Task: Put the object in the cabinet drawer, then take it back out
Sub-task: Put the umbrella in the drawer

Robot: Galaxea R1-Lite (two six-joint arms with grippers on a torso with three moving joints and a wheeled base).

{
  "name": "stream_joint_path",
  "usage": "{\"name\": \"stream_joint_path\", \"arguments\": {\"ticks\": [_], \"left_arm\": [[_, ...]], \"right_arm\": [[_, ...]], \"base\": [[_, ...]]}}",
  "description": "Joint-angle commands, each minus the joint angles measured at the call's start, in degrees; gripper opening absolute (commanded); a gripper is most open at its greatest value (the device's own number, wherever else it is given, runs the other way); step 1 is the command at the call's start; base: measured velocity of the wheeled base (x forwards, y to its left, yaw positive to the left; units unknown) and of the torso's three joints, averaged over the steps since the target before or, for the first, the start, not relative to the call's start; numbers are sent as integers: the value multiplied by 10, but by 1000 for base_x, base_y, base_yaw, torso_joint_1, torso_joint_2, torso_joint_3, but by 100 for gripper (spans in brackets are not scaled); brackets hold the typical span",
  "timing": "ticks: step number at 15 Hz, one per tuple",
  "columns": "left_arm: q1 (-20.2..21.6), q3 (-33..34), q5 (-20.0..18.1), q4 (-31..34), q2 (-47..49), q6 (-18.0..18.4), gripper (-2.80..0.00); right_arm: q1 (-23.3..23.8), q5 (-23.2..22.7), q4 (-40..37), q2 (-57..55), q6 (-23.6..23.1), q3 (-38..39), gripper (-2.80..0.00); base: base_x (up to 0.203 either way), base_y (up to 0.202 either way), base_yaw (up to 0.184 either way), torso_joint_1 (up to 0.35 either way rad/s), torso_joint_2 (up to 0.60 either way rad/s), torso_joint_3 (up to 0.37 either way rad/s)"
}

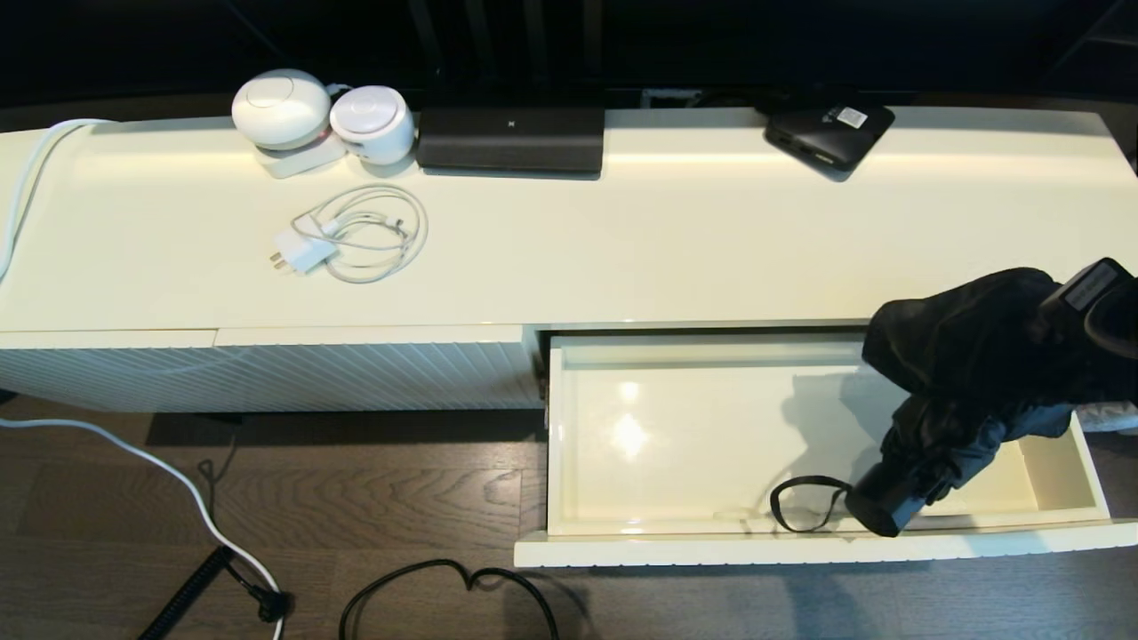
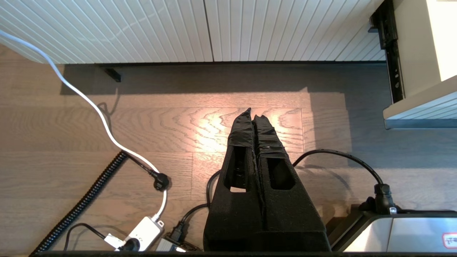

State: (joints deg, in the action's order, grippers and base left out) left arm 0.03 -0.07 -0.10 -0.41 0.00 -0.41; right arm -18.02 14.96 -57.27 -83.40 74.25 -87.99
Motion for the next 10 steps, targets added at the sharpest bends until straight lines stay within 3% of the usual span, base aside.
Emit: {"name": "stream_joint_path", "arguments": {"ticks": [1, 5, 10], "left_arm": [[0, 1, 0, 0, 0, 0, -280], [0, 0, 0, 0, 0, 0, -280], [0, 0, 0, 0, 0, 0, -280]], "right_arm": [[1, 1, -2, 8, 4, 20, -280], [17, 5, 43, -3, 4, 69, -280], [45, 6, 78, -50, -1, 50, -280]], "base": [[0, 0, 0, 0, 0, 0], [0, 0, 0, 0, 0, 0], [0, 0, 0, 0, 0, 0]]}}
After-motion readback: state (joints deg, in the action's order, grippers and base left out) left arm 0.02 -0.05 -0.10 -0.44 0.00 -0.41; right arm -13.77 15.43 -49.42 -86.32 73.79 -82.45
